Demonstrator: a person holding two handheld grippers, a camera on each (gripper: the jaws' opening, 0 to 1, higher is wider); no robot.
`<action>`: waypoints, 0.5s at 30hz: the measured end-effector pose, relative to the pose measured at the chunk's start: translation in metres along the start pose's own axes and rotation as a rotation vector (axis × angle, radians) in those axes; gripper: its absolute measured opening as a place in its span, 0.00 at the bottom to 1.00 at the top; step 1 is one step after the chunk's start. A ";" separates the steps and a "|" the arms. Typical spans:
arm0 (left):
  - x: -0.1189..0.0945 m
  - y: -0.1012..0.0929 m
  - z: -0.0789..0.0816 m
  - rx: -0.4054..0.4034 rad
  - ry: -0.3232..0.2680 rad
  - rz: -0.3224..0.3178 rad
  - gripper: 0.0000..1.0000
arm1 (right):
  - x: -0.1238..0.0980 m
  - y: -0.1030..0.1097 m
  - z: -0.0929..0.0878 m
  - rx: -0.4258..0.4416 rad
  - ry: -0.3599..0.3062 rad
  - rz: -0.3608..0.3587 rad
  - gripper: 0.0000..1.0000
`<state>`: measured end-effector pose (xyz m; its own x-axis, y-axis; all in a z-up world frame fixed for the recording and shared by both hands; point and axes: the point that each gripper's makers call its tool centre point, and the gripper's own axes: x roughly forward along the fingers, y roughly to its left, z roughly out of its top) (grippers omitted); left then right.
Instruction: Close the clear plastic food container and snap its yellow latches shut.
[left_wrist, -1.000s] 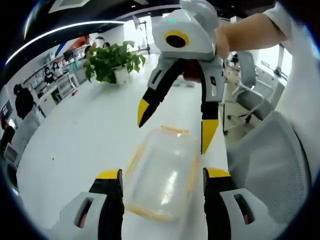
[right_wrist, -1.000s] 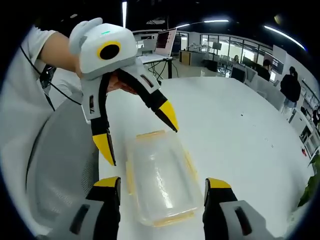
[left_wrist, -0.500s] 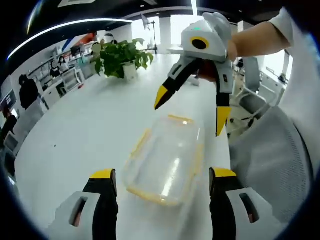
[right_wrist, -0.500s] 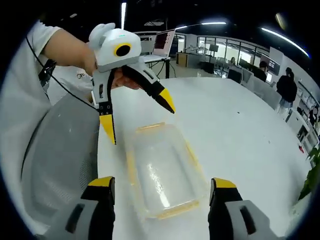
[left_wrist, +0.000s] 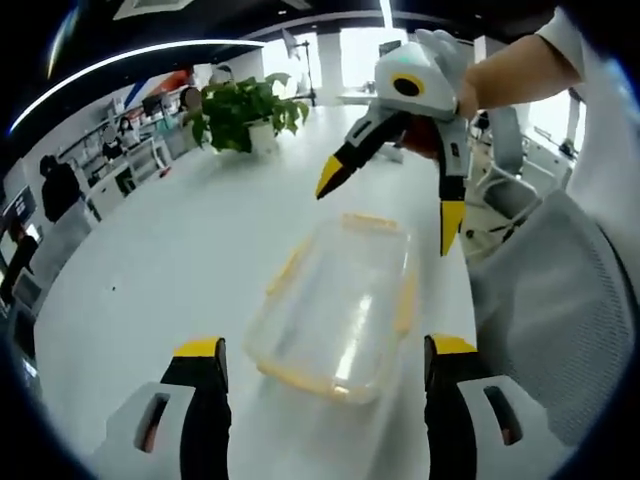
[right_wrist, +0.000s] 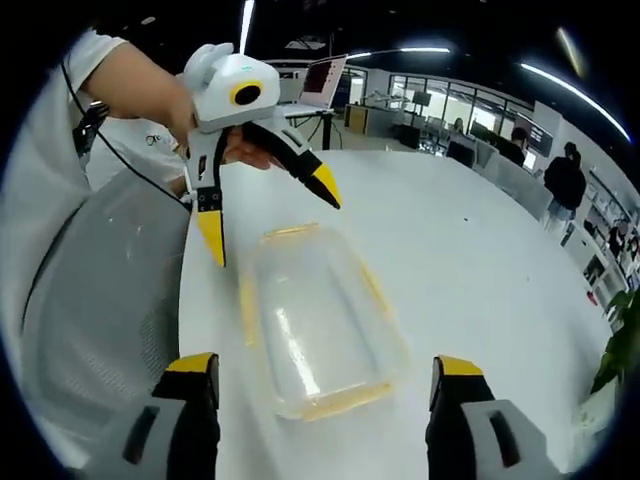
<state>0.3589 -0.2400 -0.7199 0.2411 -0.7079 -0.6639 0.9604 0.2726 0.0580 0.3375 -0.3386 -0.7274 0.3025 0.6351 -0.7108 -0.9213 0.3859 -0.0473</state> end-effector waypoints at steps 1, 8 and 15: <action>0.000 0.000 -0.001 -0.003 0.002 0.001 0.79 | 0.001 -0.001 -0.001 0.000 0.000 -0.004 0.87; 0.002 -0.001 -0.003 0.011 0.006 -0.002 0.79 | 0.006 0.001 -0.003 0.001 -0.005 0.004 0.85; 0.005 -0.001 -0.007 0.029 0.020 -0.013 0.78 | 0.011 -0.001 -0.003 -0.007 -0.013 0.004 0.83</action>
<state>0.3580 -0.2393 -0.7282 0.2262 -0.6981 -0.6793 0.9670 0.2448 0.0705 0.3407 -0.3339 -0.7366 0.3021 0.6453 -0.7016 -0.9243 0.3785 -0.0498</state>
